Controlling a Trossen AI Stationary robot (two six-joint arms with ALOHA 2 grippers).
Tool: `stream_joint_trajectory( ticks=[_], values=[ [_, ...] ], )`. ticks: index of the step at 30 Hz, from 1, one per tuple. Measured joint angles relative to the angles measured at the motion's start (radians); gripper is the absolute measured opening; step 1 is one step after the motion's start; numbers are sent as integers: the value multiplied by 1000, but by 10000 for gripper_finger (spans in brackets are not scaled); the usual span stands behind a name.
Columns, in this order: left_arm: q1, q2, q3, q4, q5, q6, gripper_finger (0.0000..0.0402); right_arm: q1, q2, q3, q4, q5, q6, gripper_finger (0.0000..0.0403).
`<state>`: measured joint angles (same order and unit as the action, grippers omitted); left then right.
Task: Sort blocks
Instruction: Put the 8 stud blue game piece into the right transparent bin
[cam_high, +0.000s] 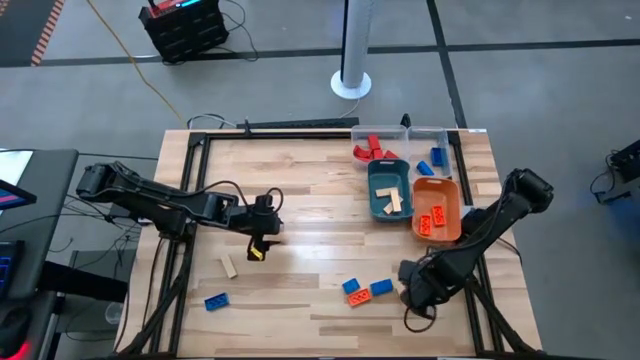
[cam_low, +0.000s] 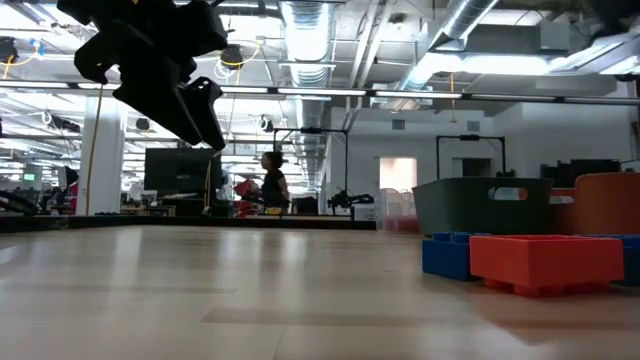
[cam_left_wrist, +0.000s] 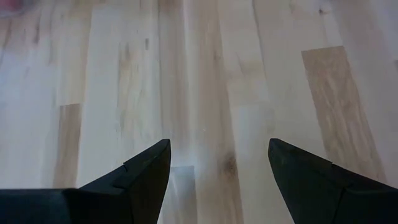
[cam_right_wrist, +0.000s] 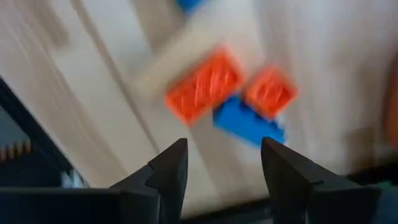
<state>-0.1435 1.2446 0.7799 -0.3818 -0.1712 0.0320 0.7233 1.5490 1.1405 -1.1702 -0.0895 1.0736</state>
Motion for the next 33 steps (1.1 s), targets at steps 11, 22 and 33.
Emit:
stream_joint_trajectory(
  ticks=[11, 22, 33],
  values=[
    [0, 0, 0, 36, 6, 15, 265, -108, 260, 338, 50, 220, -440, 180],
    [0, 0, 0, -2, 7, 0, 265, -209, 419, 377, 49, 144, -576, 264],
    [0, 0, 0, -27, 7, 0, 265, -152, 436, 297, 71, 147, -657, 271]
  ],
)
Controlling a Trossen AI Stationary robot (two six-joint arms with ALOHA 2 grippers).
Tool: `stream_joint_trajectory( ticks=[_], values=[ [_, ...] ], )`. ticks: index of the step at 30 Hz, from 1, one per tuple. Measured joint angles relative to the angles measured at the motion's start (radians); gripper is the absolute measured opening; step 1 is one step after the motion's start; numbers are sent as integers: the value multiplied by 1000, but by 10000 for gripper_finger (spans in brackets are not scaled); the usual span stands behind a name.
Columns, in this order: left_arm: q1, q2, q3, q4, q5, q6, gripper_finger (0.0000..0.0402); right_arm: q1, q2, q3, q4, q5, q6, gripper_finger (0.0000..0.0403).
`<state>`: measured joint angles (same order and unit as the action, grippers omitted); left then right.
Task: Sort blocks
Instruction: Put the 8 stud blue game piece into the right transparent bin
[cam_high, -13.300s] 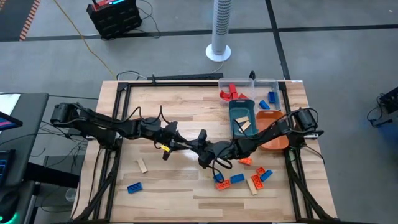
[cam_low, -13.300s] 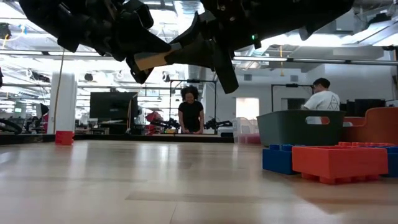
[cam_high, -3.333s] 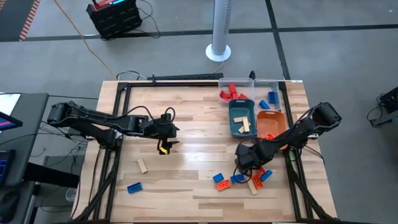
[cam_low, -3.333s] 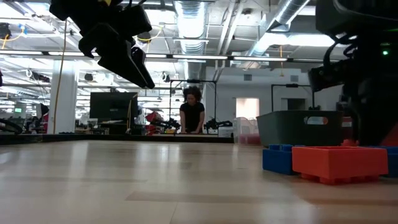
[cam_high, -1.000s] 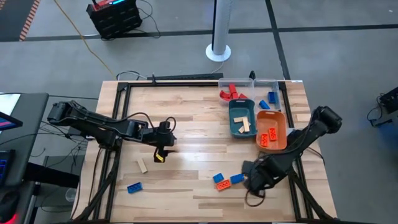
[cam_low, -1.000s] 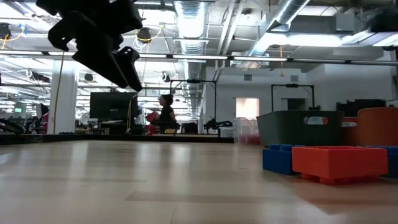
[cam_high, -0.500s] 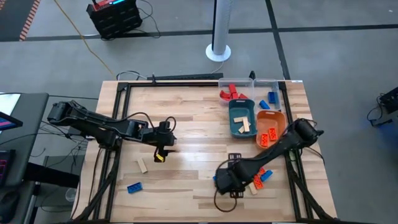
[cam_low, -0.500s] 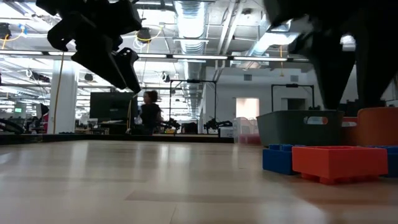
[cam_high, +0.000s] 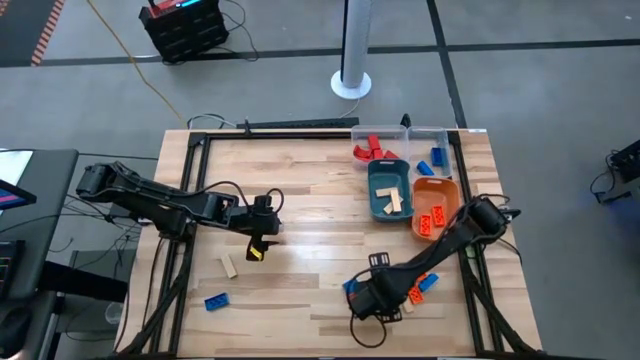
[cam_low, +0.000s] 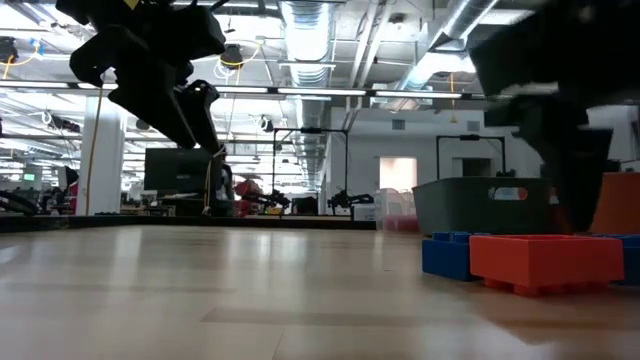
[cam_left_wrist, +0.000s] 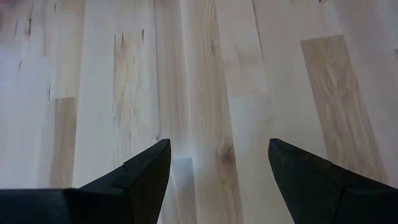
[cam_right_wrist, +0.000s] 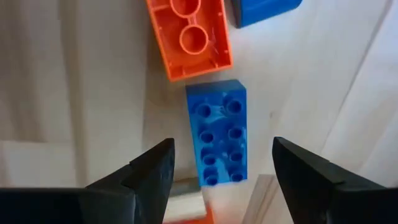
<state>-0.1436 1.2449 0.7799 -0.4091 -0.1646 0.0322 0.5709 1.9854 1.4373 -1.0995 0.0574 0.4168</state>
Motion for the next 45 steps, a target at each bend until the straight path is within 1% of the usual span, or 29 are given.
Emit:
stream_joint_trajectory(
  ticks=[3, 7, 12, 16, 20, 23, 25, 28, 31, 35, 37, 39, 42, 45],
  values=[
    [0, 0, 0, 2, 0, 0, 265, 6, 1, -39, 51, 2, 0, 271],
    [0, 0, 0, 2, 0, 0, 265, 4, -2, -58, 52, 11, 8, 268],
    [0, 0, 0, 0, 0, -1, 265, 5, -2, -101, 114, 12, 0, 240],
    [0, 0, 0, -4, 0, -2, 265, 5, -2, -109, 120, 9, 0, 201],
    [0, 0, 0, -4, 0, -2, 265, -2, -3, -110, 117, -2, -4, 138],
    [0, 0, 0, 2, -1, 5, 265, -19, -13, -111, 79, -2, -4, 93],
    [0, 0, 0, 7, -15, 8, 265, -41, -36, -112, 37, 4, -1, 76],
    [0, -1, 0, 7, -44, 10, 265, -79, -104, -112, -54, 64, 16, 73],
    [0, -1, 0, 7, -47, 27, 265, -125, -209, -112, -154, 176, 48, 84],
    [0, -2, 0, 7, -50, 47, 265, -205, -395, -114, -305, 388, 165, 88],
    [0, -2, 0, 10, -50, 59, 265, -269, -491, -143, -339, 465, 230, 89],
    [0, -2, 0, 17, -51, 68, 265, -360, -584, -193, -337, 487, 253, 89],
    [0, -2, 0, 27, -56, 80, 265, -534, -702, -290, -318, 487, 248, 90],
    [0, -2, 0, 29, -69, 93, 265, -734, -790, -387, -259, 472, 171, 90]
  ],
)
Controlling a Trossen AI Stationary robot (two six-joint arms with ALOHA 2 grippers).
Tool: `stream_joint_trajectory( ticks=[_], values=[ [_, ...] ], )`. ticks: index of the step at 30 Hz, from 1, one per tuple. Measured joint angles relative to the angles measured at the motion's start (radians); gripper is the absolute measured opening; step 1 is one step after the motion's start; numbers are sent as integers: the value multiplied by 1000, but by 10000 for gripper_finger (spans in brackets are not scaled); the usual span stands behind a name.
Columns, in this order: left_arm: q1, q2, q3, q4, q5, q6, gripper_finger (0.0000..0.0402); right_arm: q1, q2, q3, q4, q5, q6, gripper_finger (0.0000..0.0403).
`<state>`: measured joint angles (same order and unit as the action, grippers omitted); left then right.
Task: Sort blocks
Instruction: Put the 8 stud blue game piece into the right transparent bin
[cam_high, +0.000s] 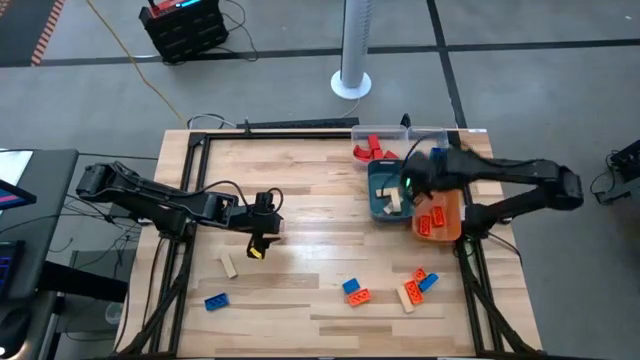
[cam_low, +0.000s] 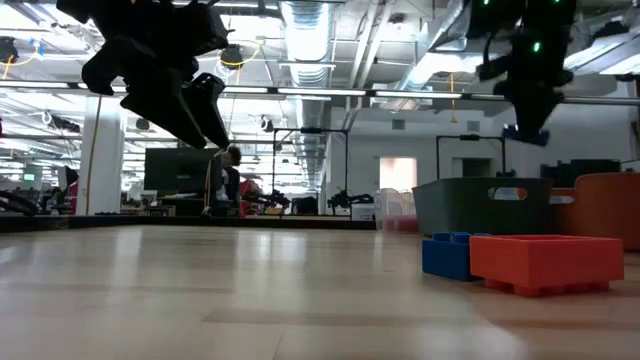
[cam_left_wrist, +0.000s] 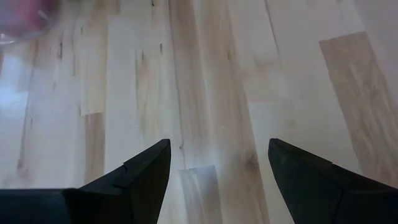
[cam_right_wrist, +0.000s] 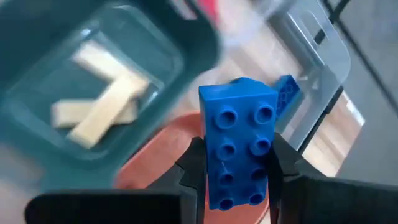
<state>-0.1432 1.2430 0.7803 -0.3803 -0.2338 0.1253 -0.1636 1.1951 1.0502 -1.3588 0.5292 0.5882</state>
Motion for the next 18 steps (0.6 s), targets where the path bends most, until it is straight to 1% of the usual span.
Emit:
stream_joint_trajectory(
  ticks=[4, 7, 9, 11, 13, 16, 18],
  values=[
    [0, 0, 0, -4, -12, 3, 265, -264, -56, -91, 143, -59, -162, 90],
    [0, 0, 0, -4, -14, 3, 265, -428, -51, -122, 235, -65, -255, 90],
    [0, 0, 0, -8, -14, -4, 265, -516, -30, -128, 283, -85, -317, 90],
    [0, 0, 0, -23, -14, -14, 265, -586, -5, -128, 333, -113, -377, 95],
    [0, 0, 0, -47, -14, -34, 265, -632, 25, -128, 376, -152, -426, 107],
    [0, 0, 0, -102, -8, -71, 265, -678, 78, -128, 424, -201, -466, 142],
    [0, 0, 0, -144, 18, -105, 265, -700, 113, -128, 441, -247, -483, 171]
  ],
)
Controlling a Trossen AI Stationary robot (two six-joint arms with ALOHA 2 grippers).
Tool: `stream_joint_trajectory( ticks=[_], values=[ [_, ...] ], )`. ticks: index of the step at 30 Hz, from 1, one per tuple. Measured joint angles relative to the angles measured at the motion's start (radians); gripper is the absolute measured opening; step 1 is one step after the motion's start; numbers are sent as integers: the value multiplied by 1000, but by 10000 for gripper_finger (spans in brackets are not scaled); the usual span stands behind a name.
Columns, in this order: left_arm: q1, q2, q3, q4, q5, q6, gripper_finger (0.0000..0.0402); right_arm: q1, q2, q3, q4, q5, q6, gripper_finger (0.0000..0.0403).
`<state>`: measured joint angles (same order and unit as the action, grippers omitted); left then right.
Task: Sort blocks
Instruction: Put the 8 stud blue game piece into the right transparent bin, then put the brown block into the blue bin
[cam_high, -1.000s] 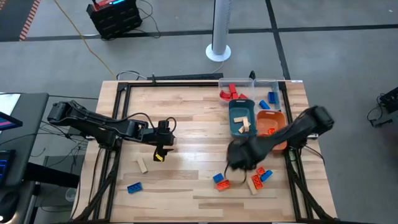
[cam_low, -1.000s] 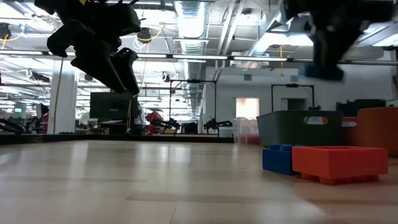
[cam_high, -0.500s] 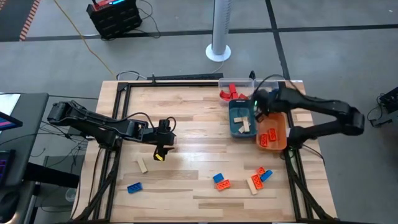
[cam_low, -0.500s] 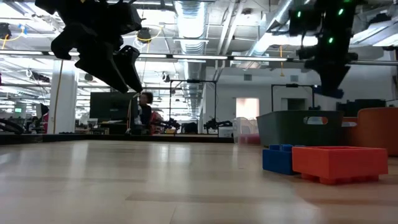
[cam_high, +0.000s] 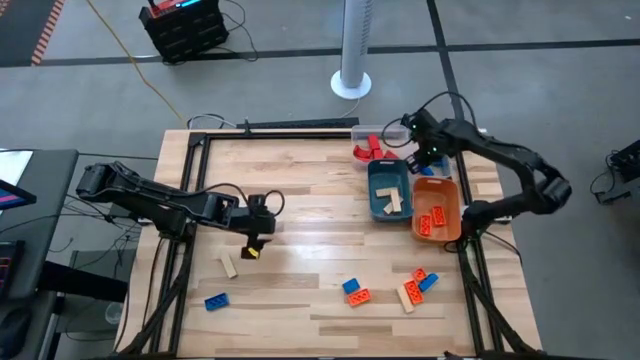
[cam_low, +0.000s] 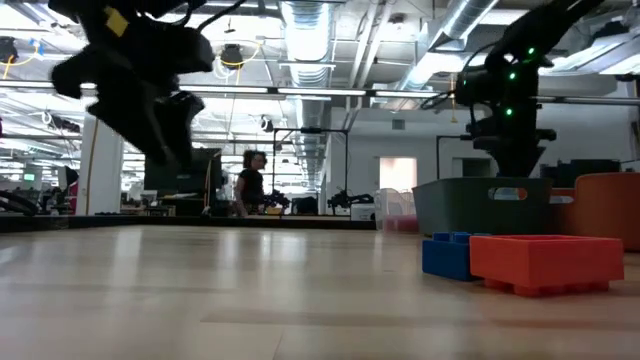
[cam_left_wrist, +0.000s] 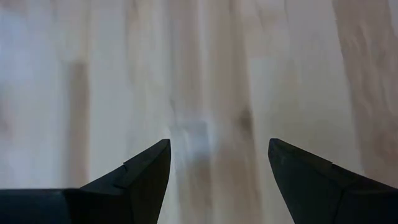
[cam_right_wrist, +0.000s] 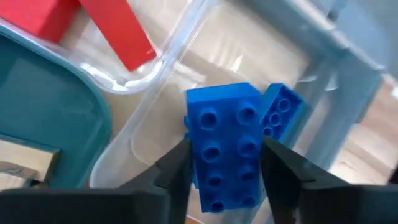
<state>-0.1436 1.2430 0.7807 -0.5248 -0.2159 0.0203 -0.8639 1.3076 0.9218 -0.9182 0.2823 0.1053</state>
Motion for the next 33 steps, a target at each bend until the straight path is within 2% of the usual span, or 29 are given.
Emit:
stream_joint_trajectory(
  ticks=[3, 6, 12, 17, 24, 28, 33],
  values=[
    [-3, 0, 1, -55, 75, -50, 265, -9, 40, 2, -1, -26, -15, 210],
    [-25, 0, 35, -161, 147, -99, 265, 13, 34, 27, -16, -24, -25, 231],
    [-137, -1, 97, -372, 158, -268, 265, 158, -101, 65, 61, -2, -2, 225],
    [-235, 14, 97, -471, 160, -332, 265, 344, -213, 65, 203, 93, 16, 213],
    [-328, 19, 85, -500, 132, -252, 265, 552, -257, 65, 318, 201, 18, 203],
    [-369, 19, 30, -456, 132, -170, 265, 636, -231, 65, 331, 219, 28, 203],
    [-410, 19, -29, -422, 135, -151, 265, 707, -205, 65, 332, 245, 52, 202]
  ],
)
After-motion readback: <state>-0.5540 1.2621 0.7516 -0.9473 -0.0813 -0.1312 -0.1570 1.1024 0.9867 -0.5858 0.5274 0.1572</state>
